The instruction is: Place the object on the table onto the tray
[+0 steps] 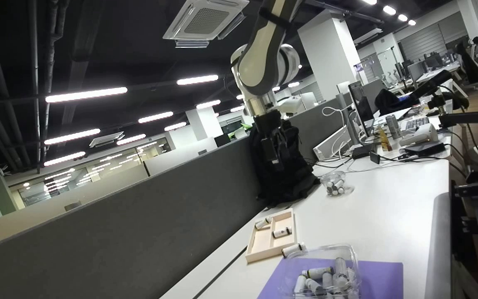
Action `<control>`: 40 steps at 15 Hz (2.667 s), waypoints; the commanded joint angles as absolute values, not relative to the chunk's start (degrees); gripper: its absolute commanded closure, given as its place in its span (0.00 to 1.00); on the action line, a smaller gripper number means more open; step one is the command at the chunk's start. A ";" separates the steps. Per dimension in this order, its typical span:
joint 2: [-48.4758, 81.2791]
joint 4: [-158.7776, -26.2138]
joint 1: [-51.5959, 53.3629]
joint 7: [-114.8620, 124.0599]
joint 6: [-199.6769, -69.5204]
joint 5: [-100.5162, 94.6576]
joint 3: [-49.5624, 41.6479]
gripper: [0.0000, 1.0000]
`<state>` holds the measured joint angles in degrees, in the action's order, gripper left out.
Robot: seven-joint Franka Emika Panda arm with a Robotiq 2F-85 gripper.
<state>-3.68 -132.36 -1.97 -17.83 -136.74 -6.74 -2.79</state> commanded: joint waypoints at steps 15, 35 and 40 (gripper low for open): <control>24.68 -120.46 -4.20 -26.96 -137.30 -9.91 -3.74 0.00; 38.78 -109.89 0.53 -13.17 -140.06 -12.61 -2.50 0.00; 40.74 -108.07 0.24 -13.83 -139.21 -12.29 -2.16 0.27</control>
